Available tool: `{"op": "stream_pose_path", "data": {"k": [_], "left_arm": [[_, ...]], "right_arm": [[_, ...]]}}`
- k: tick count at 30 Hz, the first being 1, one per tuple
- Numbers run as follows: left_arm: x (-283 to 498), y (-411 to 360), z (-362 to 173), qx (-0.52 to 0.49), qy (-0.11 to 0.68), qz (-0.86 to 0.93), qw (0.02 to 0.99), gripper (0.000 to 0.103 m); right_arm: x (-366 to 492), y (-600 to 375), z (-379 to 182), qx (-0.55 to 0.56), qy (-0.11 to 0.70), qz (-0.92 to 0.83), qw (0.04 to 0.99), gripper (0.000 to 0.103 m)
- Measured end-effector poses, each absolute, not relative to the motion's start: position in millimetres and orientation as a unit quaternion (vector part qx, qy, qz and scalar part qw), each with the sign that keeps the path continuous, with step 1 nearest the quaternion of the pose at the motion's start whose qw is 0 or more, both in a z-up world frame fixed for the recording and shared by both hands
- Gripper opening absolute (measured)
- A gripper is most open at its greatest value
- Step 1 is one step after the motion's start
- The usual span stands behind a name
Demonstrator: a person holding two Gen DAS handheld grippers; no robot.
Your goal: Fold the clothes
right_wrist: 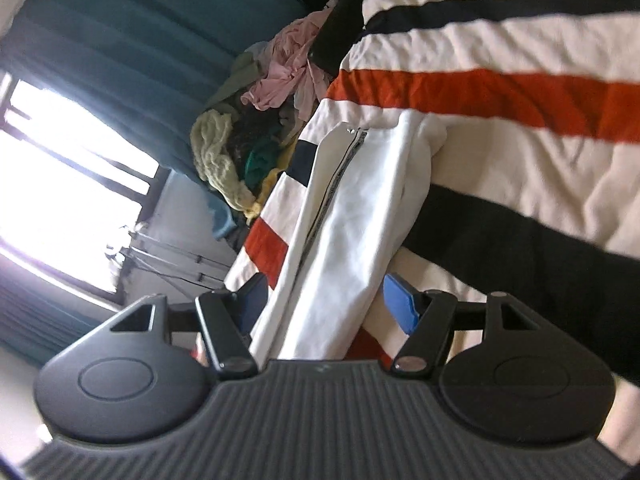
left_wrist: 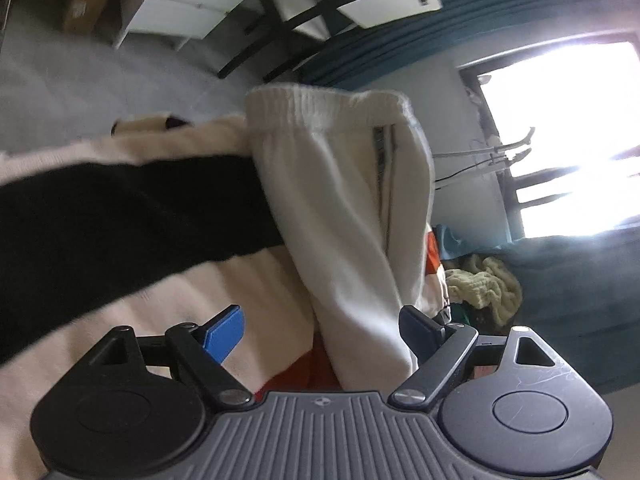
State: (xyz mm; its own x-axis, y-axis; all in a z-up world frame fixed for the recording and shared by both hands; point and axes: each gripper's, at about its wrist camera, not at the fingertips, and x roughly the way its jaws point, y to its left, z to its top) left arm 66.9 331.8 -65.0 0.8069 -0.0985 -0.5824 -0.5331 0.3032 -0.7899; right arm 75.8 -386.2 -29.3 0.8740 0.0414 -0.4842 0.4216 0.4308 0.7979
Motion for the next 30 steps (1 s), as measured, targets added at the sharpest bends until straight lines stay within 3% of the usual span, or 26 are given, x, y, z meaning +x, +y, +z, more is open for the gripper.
{"op": "stream_pose_path", "data": {"k": [4, 8, 11, 14, 15, 16, 20, 23, 24, 25, 30], "left_arm": [[84, 339, -97, -0.612, 0.268, 0.141, 0.73, 0.084], [111, 343, -121, -0.627, 0.243, 0.151, 0.724, 0.08], [133, 342, -132, -0.615, 0.231, 0.153, 0.739, 0.077], [153, 346, -140, -0.604, 0.216, 0.166, 0.749, 0.066], [158, 350, -141, -0.604, 0.204, 0.173, 0.751, 0.055], [162, 354, -140, -0.602, 0.19, 0.183, 0.753, 0.052], [174, 364, -141, -0.598, 0.148, 0.214, 0.758, 0.05], [179, 364, -144, -0.593, 0.142, 0.23, 0.759, 0.037], [180, 363, -144, -0.591, 0.136, 0.233, 0.76, 0.031], [181, 361, -143, -0.588, 0.129, 0.235, 0.763, 0.023], [189, 351, -125, -0.546, 0.099, 0.229, 0.799, 0.015]], "right_arm": [[91, -402, -70, 0.549, 0.208, -0.105, 0.802, 0.065], [114, -417, -112, 0.544, 0.207, -0.112, 0.806, 0.054], [137, -432, -146, 0.557, 0.209, -0.107, 0.797, 0.053], [164, -446, -178, 0.579, 0.199, -0.097, 0.785, 0.053], [173, -449, -185, 0.583, 0.197, -0.095, 0.782, 0.053], [182, -451, -188, 0.584, 0.191, -0.096, 0.783, 0.053], [216, -458, -202, 0.585, 0.17, -0.101, 0.787, 0.051], [238, -459, -203, 0.561, 0.167, -0.109, 0.803, 0.051], [243, -458, -204, 0.552, 0.166, -0.114, 0.809, 0.04], [247, -456, -204, 0.544, 0.17, -0.123, 0.812, 0.024], [243, -454, -200, 0.533, 0.166, -0.14, 0.818, 0.013]]}}
